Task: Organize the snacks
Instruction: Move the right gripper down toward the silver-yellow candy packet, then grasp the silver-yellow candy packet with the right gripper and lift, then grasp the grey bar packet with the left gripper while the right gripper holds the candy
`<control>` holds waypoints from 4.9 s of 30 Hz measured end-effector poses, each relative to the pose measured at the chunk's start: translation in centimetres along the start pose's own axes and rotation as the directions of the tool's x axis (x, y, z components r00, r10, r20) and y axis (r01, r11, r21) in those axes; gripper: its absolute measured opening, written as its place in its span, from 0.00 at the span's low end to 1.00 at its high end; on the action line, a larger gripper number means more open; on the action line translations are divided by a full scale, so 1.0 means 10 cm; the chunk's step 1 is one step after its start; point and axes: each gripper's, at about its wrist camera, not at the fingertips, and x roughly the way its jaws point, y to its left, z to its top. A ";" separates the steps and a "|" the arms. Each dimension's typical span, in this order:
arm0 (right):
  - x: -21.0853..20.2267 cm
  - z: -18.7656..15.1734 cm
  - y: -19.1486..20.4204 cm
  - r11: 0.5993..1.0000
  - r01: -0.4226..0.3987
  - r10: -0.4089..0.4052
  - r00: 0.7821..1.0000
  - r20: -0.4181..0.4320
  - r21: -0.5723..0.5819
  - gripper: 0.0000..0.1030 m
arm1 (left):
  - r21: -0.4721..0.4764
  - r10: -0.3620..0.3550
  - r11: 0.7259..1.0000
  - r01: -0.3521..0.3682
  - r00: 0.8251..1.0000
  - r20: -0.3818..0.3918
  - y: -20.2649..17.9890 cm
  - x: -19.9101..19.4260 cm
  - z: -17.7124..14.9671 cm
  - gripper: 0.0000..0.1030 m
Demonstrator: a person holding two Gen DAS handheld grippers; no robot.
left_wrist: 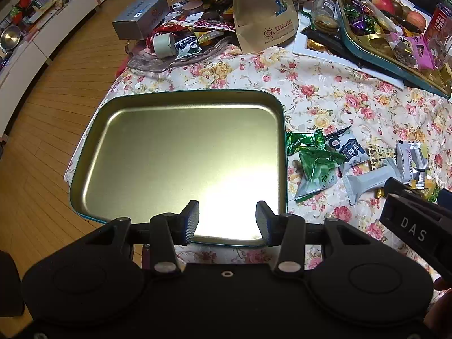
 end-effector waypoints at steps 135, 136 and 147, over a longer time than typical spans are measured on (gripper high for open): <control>0.08 1.08 -1.52 0.911 -0.130 0.220 0.956 -0.193 0.392 0.39 | 0.144 -0.235 0.957 0.253 0.963 -0.132 -1.20 0.17 0.68 0.25; 0.08 1.09 -1.50 0.912 -0.131 0.220 0.957 -0.192 0.389 0.39 | 0.118 -0.226 0.964 0.240 0.967 -0.119 -1.11 0.11 0.74 0.25; 0.23 1.06 -1.10 0.940 -0.141 0.220 0.946 -0.239 0.310 0.39 | -0.239 -0.060 0.970 0.036 0.994 -0.092 0.15 0.14 1.08 0.25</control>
